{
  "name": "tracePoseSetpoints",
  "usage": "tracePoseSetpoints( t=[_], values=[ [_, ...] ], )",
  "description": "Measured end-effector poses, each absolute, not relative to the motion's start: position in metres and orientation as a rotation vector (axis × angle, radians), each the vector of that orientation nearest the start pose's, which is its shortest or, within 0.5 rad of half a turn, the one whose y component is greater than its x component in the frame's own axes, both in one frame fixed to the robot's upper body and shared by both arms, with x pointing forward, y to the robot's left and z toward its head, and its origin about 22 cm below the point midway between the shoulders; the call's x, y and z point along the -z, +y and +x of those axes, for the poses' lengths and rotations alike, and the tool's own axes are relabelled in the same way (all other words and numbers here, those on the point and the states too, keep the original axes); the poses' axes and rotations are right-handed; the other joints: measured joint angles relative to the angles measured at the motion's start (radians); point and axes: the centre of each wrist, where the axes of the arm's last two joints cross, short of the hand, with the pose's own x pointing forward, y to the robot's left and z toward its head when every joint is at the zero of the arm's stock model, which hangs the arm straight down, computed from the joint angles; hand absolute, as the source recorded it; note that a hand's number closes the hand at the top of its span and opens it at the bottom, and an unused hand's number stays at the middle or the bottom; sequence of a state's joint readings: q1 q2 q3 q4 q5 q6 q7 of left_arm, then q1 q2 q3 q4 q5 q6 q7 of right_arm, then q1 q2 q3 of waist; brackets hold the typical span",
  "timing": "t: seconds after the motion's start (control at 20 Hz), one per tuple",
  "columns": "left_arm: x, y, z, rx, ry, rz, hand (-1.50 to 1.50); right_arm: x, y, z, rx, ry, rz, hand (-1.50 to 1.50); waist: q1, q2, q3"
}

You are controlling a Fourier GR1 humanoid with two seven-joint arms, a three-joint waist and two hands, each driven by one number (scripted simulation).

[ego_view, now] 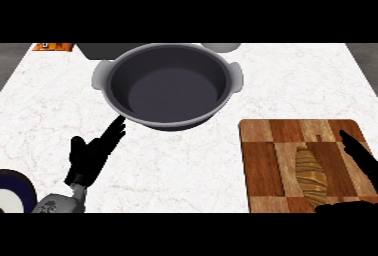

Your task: Pick the croissant from the cutting board and place it in the pot

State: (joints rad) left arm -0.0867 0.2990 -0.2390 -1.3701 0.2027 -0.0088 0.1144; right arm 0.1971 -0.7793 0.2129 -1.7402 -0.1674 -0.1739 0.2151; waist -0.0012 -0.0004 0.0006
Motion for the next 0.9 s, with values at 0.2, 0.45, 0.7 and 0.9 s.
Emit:
tracePoseSetpoints(
  t=[0.2,0.45,0.7,0.9],
  values=[
    [0.023,0.248,0.252,0.269,-1.272,-0.057,0.0,-0.045,-0.354,0.184,-0.426,-1.25,-0.413,-1.5,-0.001,-0.001,0.0],
    [0.024,0.248,0.255,0.269,-1.271,-0.048,0.0,-0.026,-0.352,0.181,-0.368,-1.302,-0.297,-1.5,0.0,-0.002,0.001],
    [0.024,0.252,0.255,0.277,-1.272,-0.056,0.0,-0.013,-0.361,0.181,-0.282,-1.36,-0.173,-1.5,-0.001,-0.001,0.0],
    [0.027,0.251,0.256,0.273,-1.277,-0.053,0.0,0.006,-0.358,0.186,-0.22,-1.357,-0.122,-1.5,0.001,-0.001,0.001]
  ],
)
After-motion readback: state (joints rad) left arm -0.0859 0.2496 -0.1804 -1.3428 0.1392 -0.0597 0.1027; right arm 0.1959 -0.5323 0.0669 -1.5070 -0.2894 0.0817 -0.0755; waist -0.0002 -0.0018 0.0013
